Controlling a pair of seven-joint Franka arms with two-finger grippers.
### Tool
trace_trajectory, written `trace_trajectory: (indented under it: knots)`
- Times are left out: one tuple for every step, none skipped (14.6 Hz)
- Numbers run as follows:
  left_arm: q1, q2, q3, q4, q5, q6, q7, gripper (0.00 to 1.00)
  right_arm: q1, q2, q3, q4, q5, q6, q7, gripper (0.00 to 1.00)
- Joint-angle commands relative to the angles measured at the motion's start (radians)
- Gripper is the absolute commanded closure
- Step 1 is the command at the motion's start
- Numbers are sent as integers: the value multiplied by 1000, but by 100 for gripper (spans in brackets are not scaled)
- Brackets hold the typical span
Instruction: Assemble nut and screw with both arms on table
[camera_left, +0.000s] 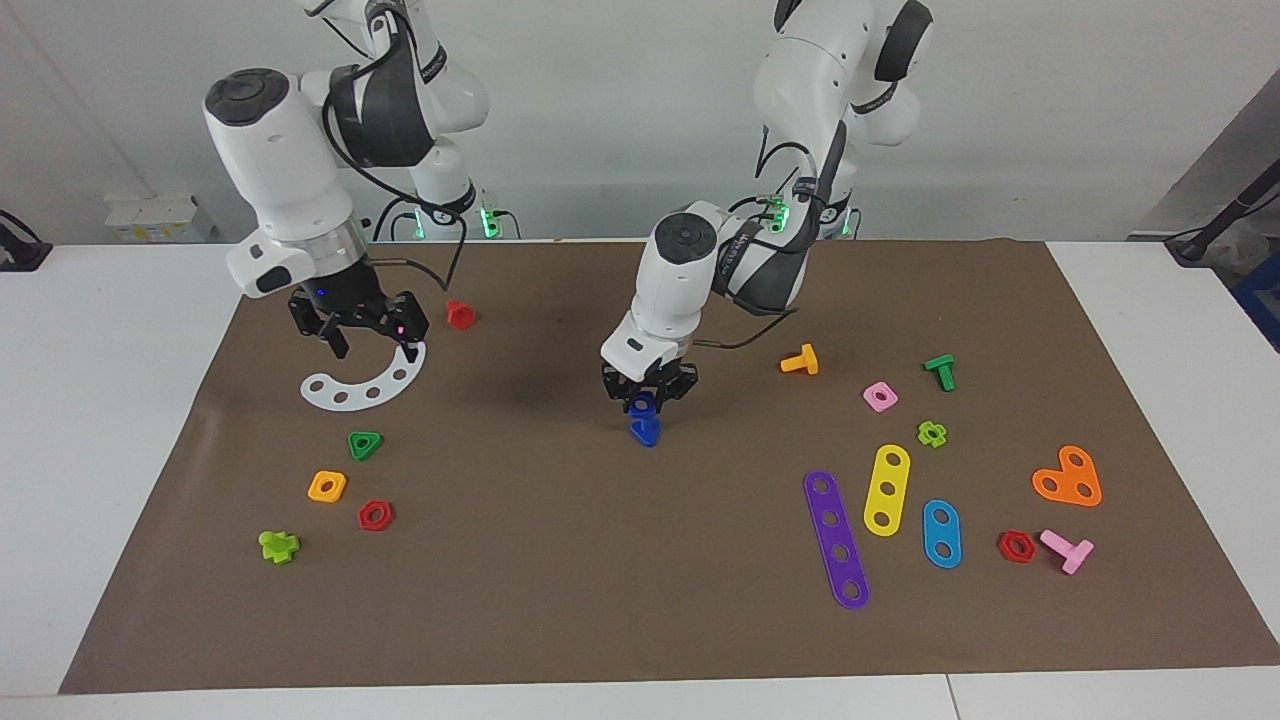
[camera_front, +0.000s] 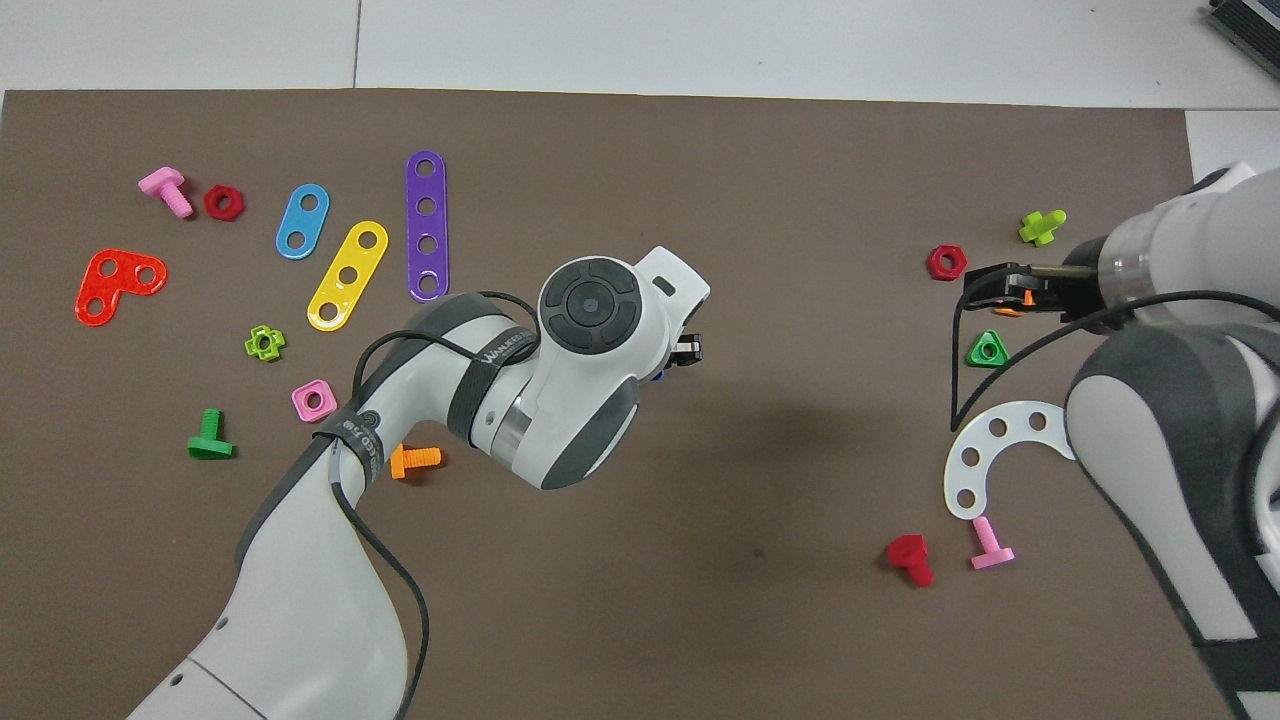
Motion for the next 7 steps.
trace_trajectory:
  knots:
    - [-13,21,21,13,8,24,-5,100,-35,-3,7,83,16,-93,-59,0]
    - [-12,32,21,9,29,38,-3,100,-36,0,7,118,5,-124,-61,0]
    - [-9,32,23,6,31,40,-3,100,-36,4,6,154,2,-156,-61,0]
    - [-5,32,24,7,33,41,-2,100,-38,7,6,181,2,-179,-61,0]
    - [-4,32,24,6,33,47,-2,100,-39,7,6,203,-3,-198,-62,0]
    - [-4,32,24,4,34,49,-2,100,-41,8,6,223,-6,-210,-64,0]
    - [-4,33,24,4,34,50,-2,100,-39,8,6,244,-6,-231,-70,0]
